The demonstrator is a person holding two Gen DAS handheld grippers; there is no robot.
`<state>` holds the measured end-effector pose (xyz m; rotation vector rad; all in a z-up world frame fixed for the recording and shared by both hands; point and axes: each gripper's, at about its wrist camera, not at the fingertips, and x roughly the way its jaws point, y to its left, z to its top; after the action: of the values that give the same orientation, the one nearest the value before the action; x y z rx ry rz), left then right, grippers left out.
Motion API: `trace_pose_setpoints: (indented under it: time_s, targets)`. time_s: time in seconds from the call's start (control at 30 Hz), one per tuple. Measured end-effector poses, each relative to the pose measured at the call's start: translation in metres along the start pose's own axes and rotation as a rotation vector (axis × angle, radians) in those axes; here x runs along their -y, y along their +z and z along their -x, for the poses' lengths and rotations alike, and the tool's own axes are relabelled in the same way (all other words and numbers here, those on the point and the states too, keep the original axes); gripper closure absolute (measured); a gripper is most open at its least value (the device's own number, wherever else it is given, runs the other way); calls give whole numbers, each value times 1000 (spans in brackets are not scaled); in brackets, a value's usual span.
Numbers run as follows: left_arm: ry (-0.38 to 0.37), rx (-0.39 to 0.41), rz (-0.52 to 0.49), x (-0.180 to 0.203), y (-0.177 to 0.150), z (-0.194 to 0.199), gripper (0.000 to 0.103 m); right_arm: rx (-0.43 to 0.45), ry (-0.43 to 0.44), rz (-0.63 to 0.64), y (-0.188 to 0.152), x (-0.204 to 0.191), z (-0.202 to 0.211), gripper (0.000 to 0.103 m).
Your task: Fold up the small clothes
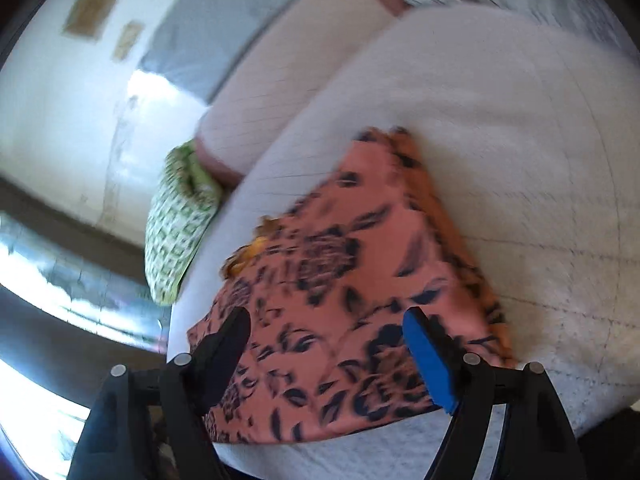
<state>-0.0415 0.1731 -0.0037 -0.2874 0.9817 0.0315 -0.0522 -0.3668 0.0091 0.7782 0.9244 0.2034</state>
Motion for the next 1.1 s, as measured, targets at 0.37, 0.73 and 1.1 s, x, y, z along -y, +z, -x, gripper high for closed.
trace_pose_setpoints:
  time_s: [0.37, 0.73, 1.1]
  targets:
    - [86, -4, 79, -18, 14, -1, 33, -58, -51, -16, 0, 9, -31, 21]
    - [160, -5, 45, -22, 15, 7, 31, 41, -39, -46, 9, 12, -1, 22]
    - [35, -3, -88, 66, 15, -13, 31, -64, -85, -235, -60, 48, 19, 21]
